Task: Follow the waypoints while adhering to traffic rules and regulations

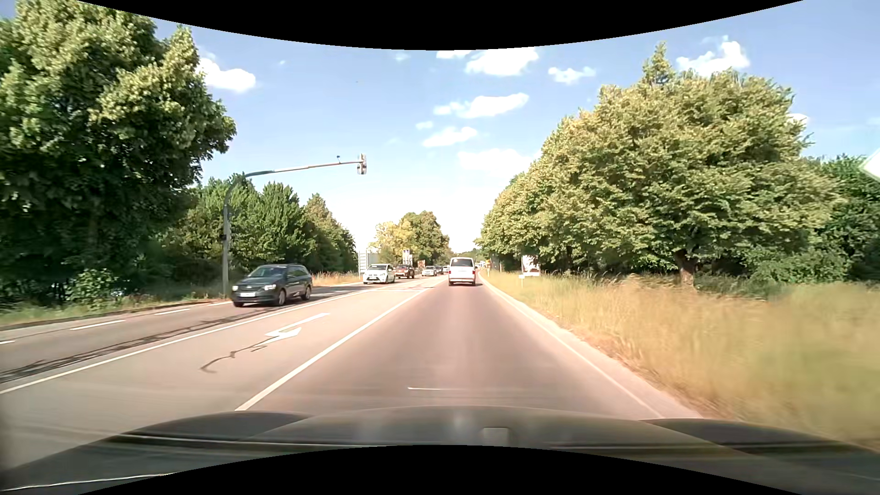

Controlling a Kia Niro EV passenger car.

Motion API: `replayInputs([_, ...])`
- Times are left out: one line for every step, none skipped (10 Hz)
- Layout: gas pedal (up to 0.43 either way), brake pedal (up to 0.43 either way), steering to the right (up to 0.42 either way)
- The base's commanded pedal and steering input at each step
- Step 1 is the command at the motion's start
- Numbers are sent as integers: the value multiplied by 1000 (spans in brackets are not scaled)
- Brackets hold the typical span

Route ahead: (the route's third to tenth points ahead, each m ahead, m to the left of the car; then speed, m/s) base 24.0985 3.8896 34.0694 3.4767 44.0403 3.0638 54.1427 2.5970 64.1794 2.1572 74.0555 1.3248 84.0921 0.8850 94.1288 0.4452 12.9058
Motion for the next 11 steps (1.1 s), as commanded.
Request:
replayInputs([39,6,4])
replayInputs([39,6,3])
replayInputs([39,6,2])
replayInputs([39,6,1])
replayInputs([39,6,1])
replayInputs([39,6,1])
replayInputs([39,6,1])
replayInputs([39,6,1])
replayInputs([39,6,1])
replayInputs([39,6,1])
replayInputs([39,6,-1])
